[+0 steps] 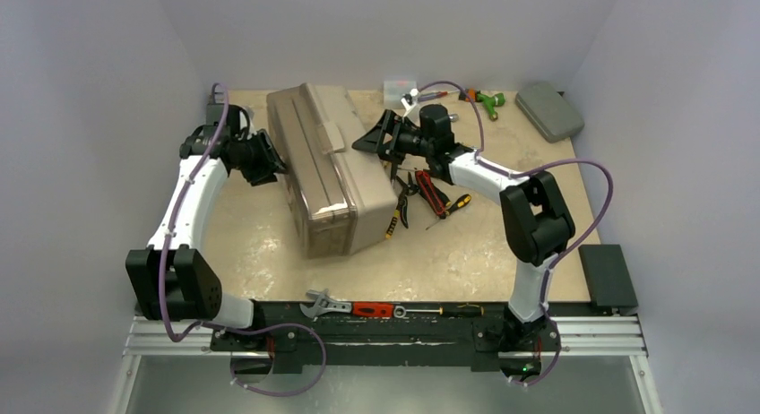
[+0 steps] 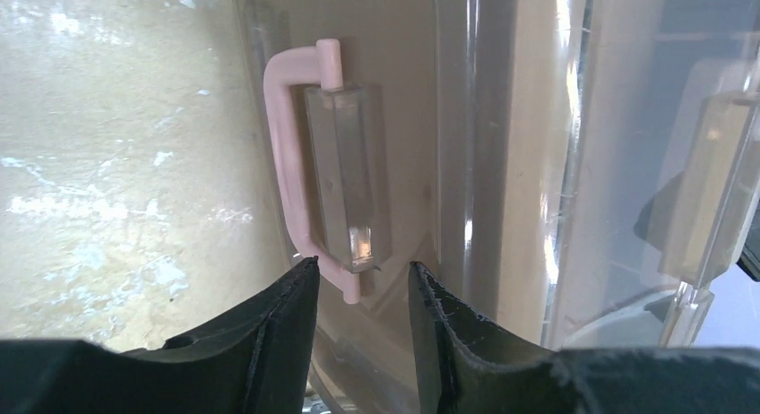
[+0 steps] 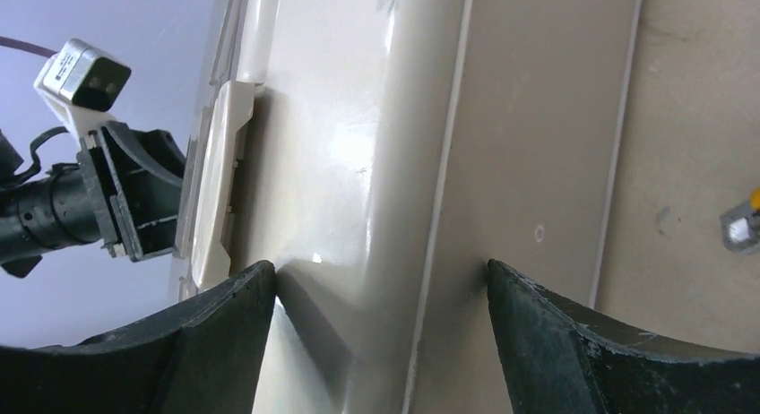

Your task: Pack the tool kit

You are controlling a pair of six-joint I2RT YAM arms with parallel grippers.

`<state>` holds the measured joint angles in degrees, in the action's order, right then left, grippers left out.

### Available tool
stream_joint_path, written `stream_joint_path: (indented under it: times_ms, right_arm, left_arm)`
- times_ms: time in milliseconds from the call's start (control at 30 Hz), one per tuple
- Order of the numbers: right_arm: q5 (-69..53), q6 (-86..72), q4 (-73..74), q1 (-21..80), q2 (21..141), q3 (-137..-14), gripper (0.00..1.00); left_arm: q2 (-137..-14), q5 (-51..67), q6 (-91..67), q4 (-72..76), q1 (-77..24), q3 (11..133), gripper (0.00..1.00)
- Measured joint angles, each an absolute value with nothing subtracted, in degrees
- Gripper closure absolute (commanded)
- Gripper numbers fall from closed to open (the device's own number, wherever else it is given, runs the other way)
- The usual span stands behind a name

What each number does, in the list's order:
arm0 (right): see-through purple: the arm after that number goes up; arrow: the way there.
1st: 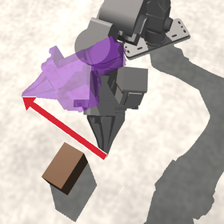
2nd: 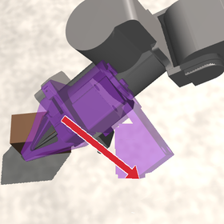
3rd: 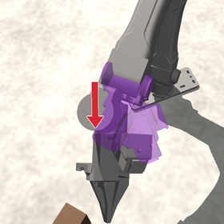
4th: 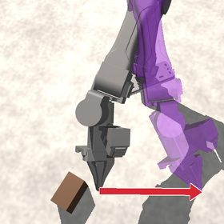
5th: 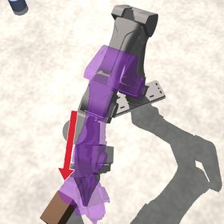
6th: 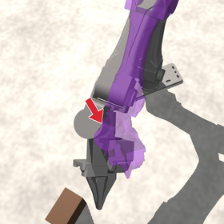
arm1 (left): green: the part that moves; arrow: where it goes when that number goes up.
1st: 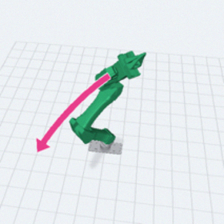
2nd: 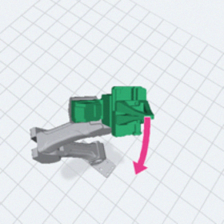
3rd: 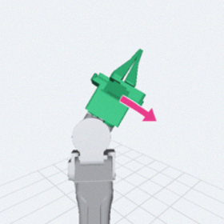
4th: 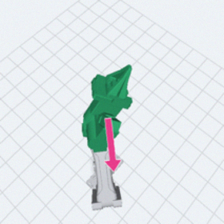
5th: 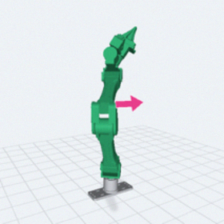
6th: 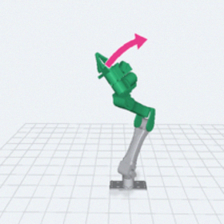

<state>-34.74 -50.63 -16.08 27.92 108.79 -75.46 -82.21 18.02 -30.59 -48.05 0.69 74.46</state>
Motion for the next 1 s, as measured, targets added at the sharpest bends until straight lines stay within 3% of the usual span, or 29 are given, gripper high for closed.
stream_joint_path:
  times_ms: [433, 700, 867, 1000]
  right_arm:
    - [-28.1, -59.57, -34.7, 30.11, 109.82, -65.76, 0.26]
    - [-30.94, -64.47, -46.57, 25.5, 108.97, -56.95, 0.4]
    - [-33.95, -65.6, -49.15, 21.91, 109.1, -54.63, 0.59]
    - [-35.92, -66.15, -49.01, 18.79, 109.12, -53.12, 0.62]
  left_arm:
    - [-85.76, 16.08, -29.8, -51.96, 1.19, 80.73, 0.59]
    - [-89.65, 13.91, -32.75, -45.87, -4.54, 85.89, 0.59]
    - [-90.76, 13.08, -34.92, -40.12, -9.98, 88.53, 0.58]
    - [-91.2, 12.38, -36.01, -37.5, -14.68, 89.86, 0.58]
